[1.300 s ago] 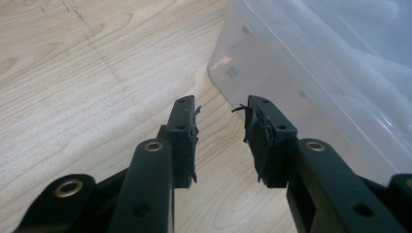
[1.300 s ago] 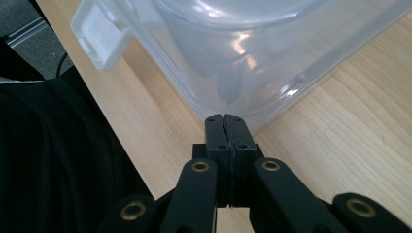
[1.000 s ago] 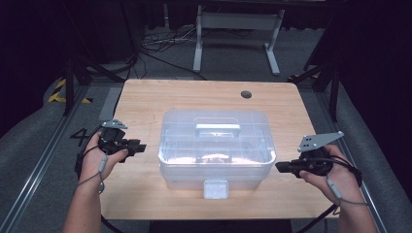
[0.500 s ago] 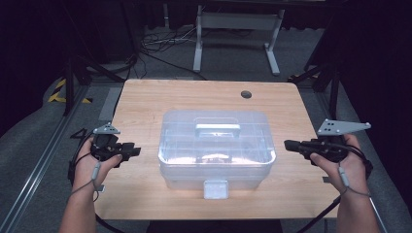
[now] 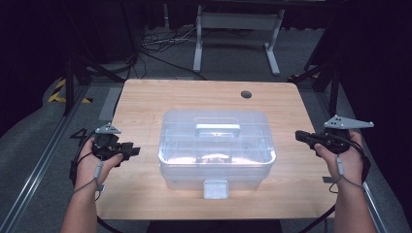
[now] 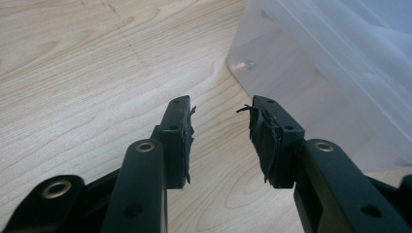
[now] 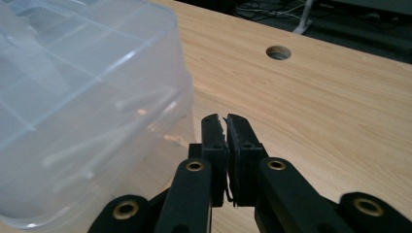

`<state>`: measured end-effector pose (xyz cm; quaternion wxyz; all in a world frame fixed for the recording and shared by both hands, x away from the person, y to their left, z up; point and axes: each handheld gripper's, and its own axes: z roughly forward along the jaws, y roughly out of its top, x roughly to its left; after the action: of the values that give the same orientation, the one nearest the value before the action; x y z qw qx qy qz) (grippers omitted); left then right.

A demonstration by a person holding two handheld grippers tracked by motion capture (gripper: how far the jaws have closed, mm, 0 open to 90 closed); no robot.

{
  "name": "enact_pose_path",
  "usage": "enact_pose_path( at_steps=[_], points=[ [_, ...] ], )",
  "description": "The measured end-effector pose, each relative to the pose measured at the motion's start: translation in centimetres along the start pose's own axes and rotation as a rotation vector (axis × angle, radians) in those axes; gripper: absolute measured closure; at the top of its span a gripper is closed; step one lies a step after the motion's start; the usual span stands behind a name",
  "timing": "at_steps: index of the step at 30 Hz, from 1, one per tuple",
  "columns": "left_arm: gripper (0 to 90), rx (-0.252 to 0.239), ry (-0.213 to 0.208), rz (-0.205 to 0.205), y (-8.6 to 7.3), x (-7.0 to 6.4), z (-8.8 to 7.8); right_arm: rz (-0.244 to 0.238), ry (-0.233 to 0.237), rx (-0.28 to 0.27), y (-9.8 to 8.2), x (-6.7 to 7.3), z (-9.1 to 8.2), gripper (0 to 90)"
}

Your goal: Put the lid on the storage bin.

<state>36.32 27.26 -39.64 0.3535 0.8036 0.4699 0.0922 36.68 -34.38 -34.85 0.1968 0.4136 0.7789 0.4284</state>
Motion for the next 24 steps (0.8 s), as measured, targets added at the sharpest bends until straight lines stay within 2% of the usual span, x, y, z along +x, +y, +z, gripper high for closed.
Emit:
enact_pose_path(
  at_steps=[3, 10, 12, 15, 18, 24],
  points=[
    [60.3, 0.010, 0.000, -0.002, 0.0, 0.1, 0.3, -0.004, -0.023, 0.032, -0.7, -0.7, 0.9, 86.4],
    [60.1, 0.028, 0.001, -0.002, -0.1, 0.2, 0.9, -0.005, -0.021, 0.097, -2.0, -2.0, 3.0, 84.1],
    [60.0, 0.038, 0.004, -0.002, -0.2, 0.3, 1.0, 0.001, -0.018, 0.130, -2.7, -2.5, 4.0, 83.5],
    [59.5, 0.039, -0.008, -0.010, -0.3, 0.3, 1.2, 0.005, -0.008, 0.149, -3.0, -2.7, 4.5, 83.0],
    [59.1, 0.042, -0.039, -0.006, -0.3, 0.4, 1.6, 0.001, -0.003, 0.174, -3.4, -2.9, 5.1, 82.9],
    [59.0, 0.066, -0.038, -0.003, -0.3, 0.2, 2.2, 0.006, 0.006, 0.213, -4.1, -3.1, 6.3, 82.1]
  ],
)
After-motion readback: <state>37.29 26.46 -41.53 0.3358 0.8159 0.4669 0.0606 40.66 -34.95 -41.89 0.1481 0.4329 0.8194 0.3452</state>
